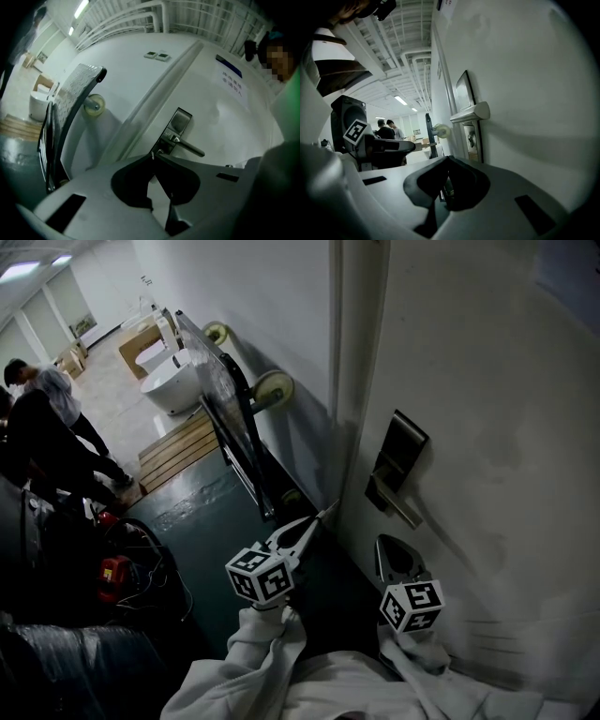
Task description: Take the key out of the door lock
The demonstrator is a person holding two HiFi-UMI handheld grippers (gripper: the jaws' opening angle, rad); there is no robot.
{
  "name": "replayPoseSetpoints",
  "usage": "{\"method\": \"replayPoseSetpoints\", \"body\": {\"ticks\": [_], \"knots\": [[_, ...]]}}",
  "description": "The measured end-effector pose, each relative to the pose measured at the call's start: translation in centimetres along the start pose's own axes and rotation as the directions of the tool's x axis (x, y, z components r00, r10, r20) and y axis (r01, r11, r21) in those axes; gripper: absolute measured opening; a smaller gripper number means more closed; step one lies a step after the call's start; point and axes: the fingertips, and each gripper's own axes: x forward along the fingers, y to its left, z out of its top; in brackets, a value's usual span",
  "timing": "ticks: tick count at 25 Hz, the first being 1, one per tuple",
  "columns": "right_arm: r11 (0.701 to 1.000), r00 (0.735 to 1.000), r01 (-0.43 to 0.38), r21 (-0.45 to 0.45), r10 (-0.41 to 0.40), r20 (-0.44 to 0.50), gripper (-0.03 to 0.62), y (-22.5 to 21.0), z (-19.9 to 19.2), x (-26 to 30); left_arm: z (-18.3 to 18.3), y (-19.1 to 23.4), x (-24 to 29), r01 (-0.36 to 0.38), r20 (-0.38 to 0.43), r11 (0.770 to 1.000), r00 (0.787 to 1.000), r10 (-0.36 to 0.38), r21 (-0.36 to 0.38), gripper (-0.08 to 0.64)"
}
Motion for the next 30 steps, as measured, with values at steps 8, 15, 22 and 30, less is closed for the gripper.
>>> {"method": "replayPoseSetpoints", "body": {"ticks": [8, 15, 22, 30], "knots": [[0.999, 1.000, 0.021, -0.024, -0.020, 0.008, 0.052, -1.2, 0.0, -0.9, -0.9, -1.6, -0.3, -0.028, -0.018, 0.958, 0.999, 0.034, 0.285, 0.025], [0.999, 0.999, 0.032, -0.041, -0.031, 0.020, 0.052, -2.2, 0.4, -1.5, -1.5, -2.5, -0.5, -0.013, 0.005, 0.933, 1.000, 0.012, 0.361, 0.025], [0.997, 1.000, 0.022, -0.080, -0.020, 0.021, 0.051, -2.6, 0.5, -2.0, -2.0, -3.2, -0.3, 0.002, 0.002, 0.909, 1.000, -0.003, 0.417, 0.025], [0.996, 1.000, 0.025, -0.081, -0.023, 0.018, 0.051, -2.7, 0.5, -2.4, -2.5, -3.9, 0.5, 0.018, -0.017, 0.902, 1.000, -0.012, 0.430, 0.025]]}}
